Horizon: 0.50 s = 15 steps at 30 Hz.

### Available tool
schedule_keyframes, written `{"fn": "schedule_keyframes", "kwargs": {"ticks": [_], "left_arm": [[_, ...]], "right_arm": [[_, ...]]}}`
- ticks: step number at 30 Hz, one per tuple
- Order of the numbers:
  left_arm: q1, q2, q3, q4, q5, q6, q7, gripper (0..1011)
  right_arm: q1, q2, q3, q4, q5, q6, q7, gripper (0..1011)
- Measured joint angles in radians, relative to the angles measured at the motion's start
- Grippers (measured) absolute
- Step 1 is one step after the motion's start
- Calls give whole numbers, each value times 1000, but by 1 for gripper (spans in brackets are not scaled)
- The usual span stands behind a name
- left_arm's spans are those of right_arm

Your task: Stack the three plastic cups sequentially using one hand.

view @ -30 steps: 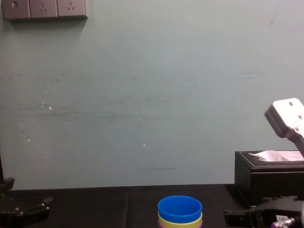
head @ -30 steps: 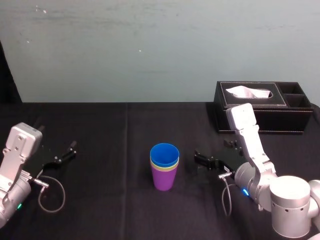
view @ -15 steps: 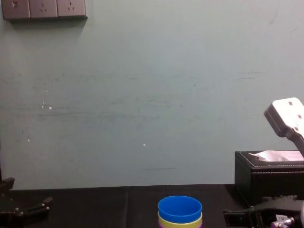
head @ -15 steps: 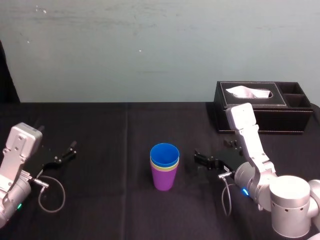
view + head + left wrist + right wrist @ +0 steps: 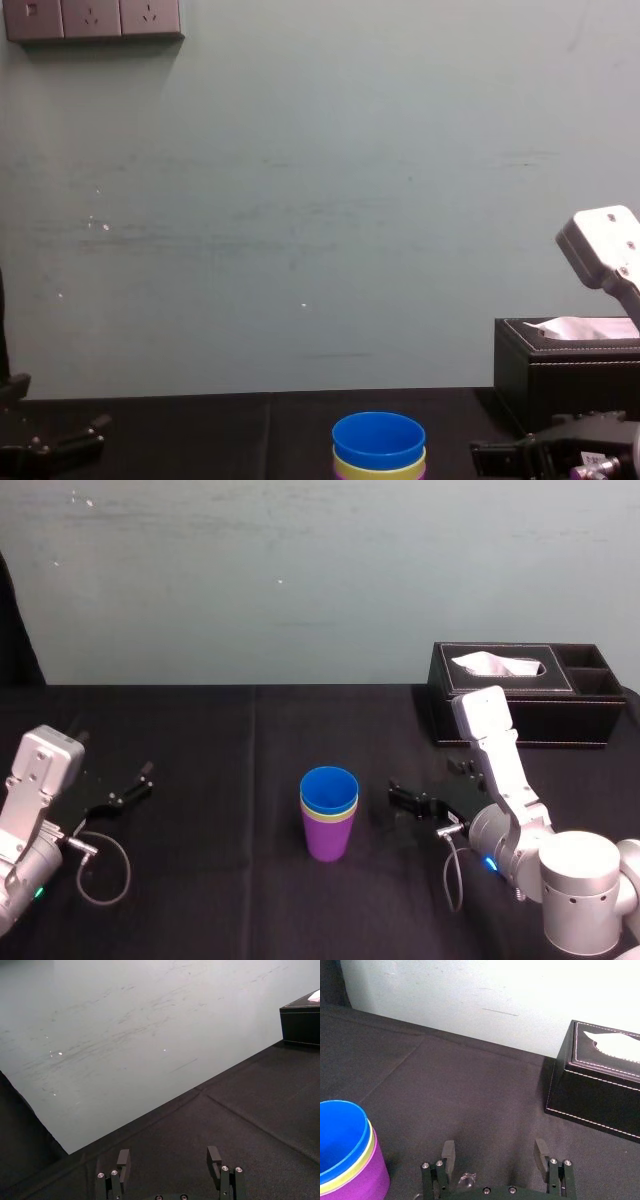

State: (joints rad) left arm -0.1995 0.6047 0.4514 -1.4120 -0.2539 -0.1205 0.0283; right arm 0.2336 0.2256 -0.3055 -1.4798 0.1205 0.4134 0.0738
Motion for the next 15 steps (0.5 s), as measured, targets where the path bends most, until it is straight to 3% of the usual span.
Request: {"fn": "schedule_keyframes", "kwargs": {"ticks": [15], "left_arm": [[0, 0, 0, 0, 0, 0, 0, 1000]], "right_arm": [[0, 0, 0, 0, 0, 0, 0, 1000]]}}
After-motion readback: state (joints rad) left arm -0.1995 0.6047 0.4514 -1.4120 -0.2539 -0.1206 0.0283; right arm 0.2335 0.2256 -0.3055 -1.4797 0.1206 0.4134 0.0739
